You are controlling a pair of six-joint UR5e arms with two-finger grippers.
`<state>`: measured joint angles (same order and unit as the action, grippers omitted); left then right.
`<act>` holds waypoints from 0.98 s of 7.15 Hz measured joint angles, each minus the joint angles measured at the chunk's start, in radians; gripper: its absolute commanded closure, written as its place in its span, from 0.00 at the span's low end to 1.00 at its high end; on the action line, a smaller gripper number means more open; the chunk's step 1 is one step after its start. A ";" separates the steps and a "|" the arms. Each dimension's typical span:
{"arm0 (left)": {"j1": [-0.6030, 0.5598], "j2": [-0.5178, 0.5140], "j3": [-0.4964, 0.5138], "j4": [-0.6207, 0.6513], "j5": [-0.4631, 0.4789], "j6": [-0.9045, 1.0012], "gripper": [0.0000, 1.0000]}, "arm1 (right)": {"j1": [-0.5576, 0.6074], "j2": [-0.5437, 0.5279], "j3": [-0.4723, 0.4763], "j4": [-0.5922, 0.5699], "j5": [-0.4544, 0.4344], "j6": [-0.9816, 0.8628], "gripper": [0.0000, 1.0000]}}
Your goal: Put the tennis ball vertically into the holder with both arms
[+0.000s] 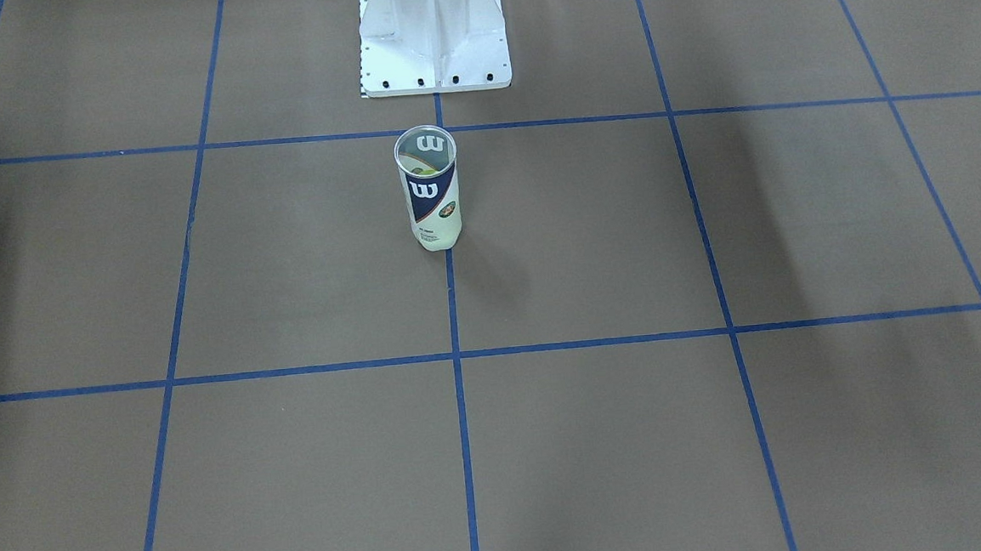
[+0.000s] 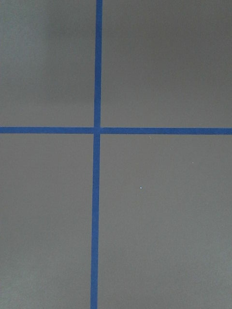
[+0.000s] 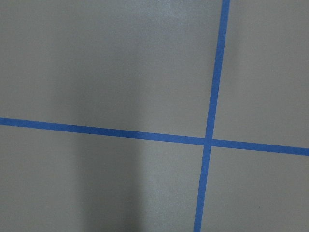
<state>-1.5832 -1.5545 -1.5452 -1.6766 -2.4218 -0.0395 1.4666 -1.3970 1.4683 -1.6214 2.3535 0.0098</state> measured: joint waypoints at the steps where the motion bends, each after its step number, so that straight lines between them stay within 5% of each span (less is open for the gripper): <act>1: 0.000 0.003 -0.002 0.000 0.004 0.000 0.00 | 0.005 -0.004 0.001 0.000 -0.003 0.000 0.00; 7: -0.001 0.014 -0.001 -0.004 0.006 0.005 0.00 | 0.006 -0.017 0.020 0.000 -0.002 0.001 0.00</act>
<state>-1.5844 -1.5404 -1.5466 -1.6801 -2.4162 -0.0345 1.4727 -1.4138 1.4882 -1.6214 2.3516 0.0111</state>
